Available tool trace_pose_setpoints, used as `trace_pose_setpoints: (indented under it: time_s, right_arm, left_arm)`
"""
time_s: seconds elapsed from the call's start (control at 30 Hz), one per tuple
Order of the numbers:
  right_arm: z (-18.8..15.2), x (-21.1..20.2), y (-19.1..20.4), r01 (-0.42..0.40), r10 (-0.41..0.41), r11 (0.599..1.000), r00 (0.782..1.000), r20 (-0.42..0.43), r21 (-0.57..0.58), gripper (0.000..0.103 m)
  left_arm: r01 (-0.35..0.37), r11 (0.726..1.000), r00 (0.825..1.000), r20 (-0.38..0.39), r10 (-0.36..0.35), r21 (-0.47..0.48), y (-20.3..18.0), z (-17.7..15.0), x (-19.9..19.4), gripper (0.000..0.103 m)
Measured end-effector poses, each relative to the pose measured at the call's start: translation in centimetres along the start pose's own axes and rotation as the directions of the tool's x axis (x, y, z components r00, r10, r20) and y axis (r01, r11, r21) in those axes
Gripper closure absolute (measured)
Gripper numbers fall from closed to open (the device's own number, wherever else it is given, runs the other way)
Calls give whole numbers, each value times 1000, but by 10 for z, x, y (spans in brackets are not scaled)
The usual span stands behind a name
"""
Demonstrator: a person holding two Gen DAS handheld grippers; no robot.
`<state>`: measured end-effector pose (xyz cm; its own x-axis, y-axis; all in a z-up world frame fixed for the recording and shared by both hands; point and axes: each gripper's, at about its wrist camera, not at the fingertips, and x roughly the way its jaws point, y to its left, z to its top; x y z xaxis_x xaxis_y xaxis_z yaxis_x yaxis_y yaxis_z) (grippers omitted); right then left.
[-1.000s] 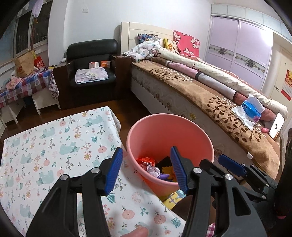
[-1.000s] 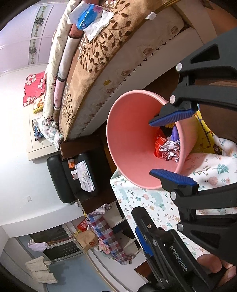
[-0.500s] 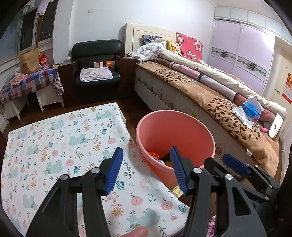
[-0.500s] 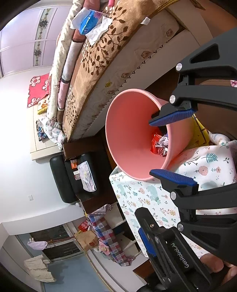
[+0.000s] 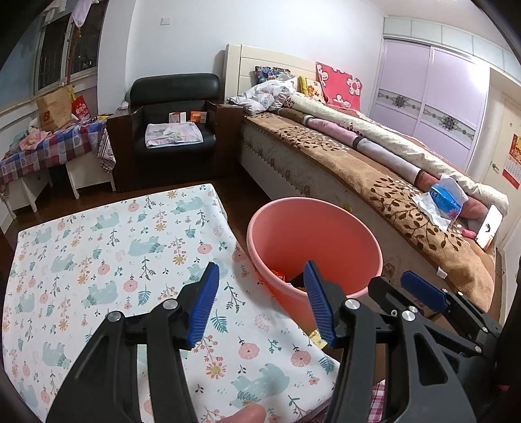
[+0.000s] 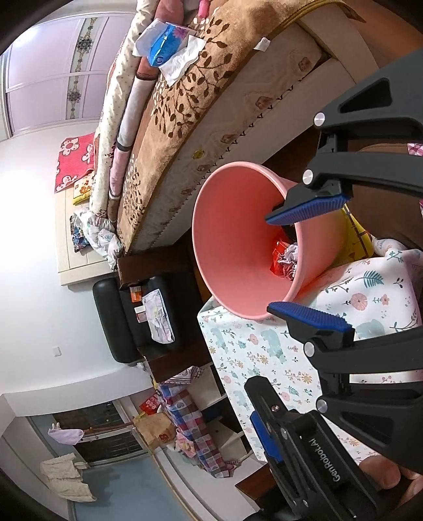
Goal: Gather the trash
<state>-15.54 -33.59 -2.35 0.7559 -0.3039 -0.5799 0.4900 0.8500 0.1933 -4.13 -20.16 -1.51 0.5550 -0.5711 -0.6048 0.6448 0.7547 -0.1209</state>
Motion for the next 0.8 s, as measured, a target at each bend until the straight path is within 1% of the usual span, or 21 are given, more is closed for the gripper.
trace_pose_setpoints:
  time_s: [0.8]
  right_arm:
    - [-3, -2, 2, -9, 9, 1000, 1000, -3, -1, 54]
  left_arm:
    - [-20, 1000, 1000, 6, 20, -15, 6, -2, -6, 49]
